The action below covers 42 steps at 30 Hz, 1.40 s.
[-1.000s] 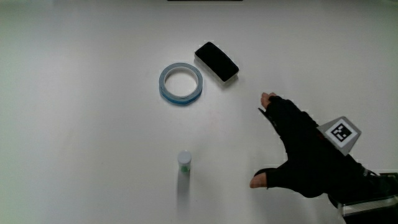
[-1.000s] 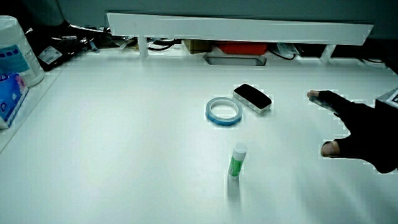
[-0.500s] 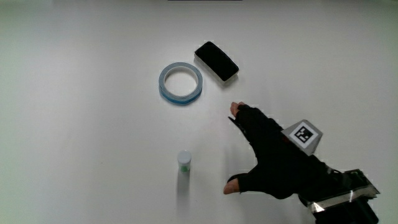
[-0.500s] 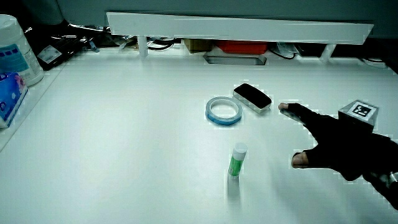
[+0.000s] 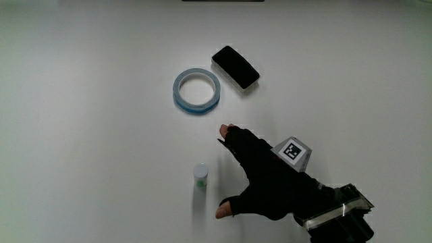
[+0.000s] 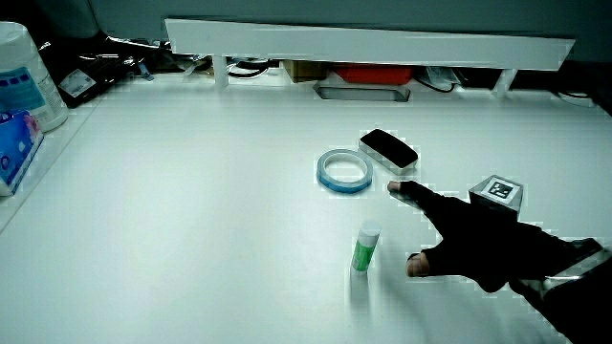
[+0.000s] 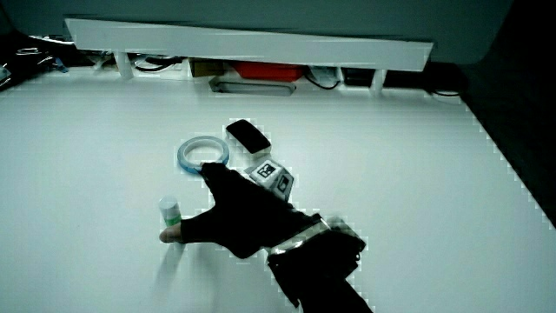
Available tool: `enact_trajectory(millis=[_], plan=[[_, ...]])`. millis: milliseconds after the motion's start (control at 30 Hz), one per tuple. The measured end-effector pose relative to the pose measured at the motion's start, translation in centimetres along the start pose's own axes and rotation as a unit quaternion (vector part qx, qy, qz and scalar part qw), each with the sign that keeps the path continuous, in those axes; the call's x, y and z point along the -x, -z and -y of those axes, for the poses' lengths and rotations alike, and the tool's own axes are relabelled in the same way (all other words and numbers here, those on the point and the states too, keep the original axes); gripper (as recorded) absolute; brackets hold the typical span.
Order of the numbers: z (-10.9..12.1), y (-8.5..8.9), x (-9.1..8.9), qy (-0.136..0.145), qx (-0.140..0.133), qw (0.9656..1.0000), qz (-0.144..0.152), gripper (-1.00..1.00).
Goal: Pick glue stick
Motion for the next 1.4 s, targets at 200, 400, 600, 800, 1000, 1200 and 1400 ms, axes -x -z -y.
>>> enact_trajectory(millis=[200,400,600,800,1000,1200,1400], plan=[[-1.5,1.1,-0.6,-0.006,0.012,0.9999,-0.004,0.00],[-2.4,2.1,-1.0,-0.016,0.021,0.9995,-0.016,0.00],[-2.9,2.4,-1.4,-0.026,0.020,0.9992,-0.020,0.00],[-2.9,2.3,-1.7,-0.047,-0.010,0.9977,-0.047,0.13],[-2.9,2.4,-2.2,-0.067,-0.052,0.9948,-0.056,0.32],[-2.9,2.5,-2.8,-0.085,-0.095,0.9894,-0.069,0.52],[-2.9,2.6,-3.3,-0.105,-0.118,0.9834,-0.090,0.71]])
